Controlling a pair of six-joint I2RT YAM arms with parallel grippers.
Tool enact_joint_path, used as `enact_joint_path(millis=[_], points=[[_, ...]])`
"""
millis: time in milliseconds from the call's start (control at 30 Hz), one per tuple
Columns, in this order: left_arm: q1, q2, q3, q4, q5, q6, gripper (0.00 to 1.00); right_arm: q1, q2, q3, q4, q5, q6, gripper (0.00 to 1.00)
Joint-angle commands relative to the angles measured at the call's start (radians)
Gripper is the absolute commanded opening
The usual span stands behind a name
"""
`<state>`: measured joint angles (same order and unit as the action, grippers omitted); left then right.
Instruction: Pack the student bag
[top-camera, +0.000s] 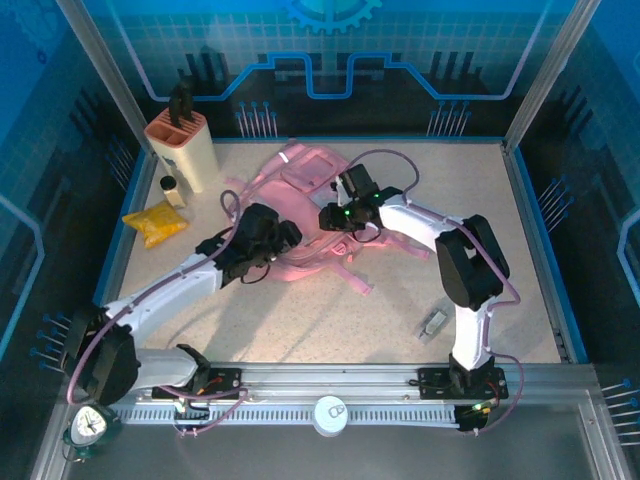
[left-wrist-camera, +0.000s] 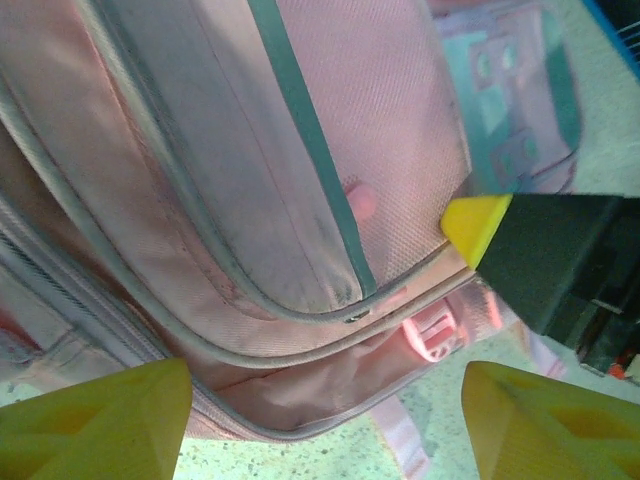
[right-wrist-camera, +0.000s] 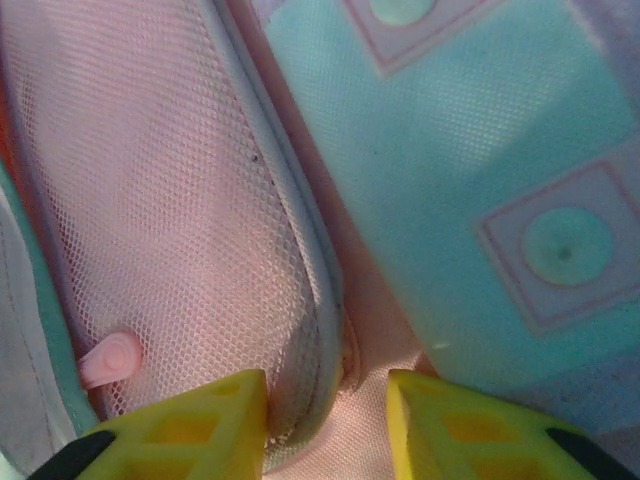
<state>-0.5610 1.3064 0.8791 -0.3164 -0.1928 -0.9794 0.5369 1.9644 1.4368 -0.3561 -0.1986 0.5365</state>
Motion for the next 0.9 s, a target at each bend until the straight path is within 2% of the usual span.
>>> enact_joint_path(millis=[0, 67, 133, 267, 433, 600, 867], points=[[-0.037, 0.066, 0.042, -0.008, -0.106, -0.029, 0.75, -0.011, 0.027, 0.056, -0.014, -0.074, -0.041, 0.32], [-0.056, 0.083, 0.049, -0.013, -0.133, -0.035, 0.76, -0.012, 0.027, 0.042, 0.005, -0.099, -0.041, 0.25], [-0.079, 0.092, 0.049, -0.014, -0.163, -0.044, 0.79, -0.014, 0.019, 0.024, 0.022, -0.100, -0.031, 0.09], [-0.117, 0.129, 0.060, -0.027, -0.206, -0.049, 0.89, -0.020, -0.025, -0.029, 0.086, -0.138, 0.006, 0.00], [-0.190, 0.184, 0.119, -0.117, -0.318, -0.113, 0.99, -0.013, -0.140, -0.134, 0.224, -0.186, 0.157, 0.00], [-0.206, 0.272, 0.215, -0.190, -0.359, -0.161, 0.99, 0.000, -0.195, -0.208, 0.333, -0.211, 0.290, 0.00], [-0.218, 0.351, 0.275, -0.258, -0.396, -0.236, 0.99, 0.026, -0.240, -0.225, 0.366, -0.183, 0.345, 0.00]])
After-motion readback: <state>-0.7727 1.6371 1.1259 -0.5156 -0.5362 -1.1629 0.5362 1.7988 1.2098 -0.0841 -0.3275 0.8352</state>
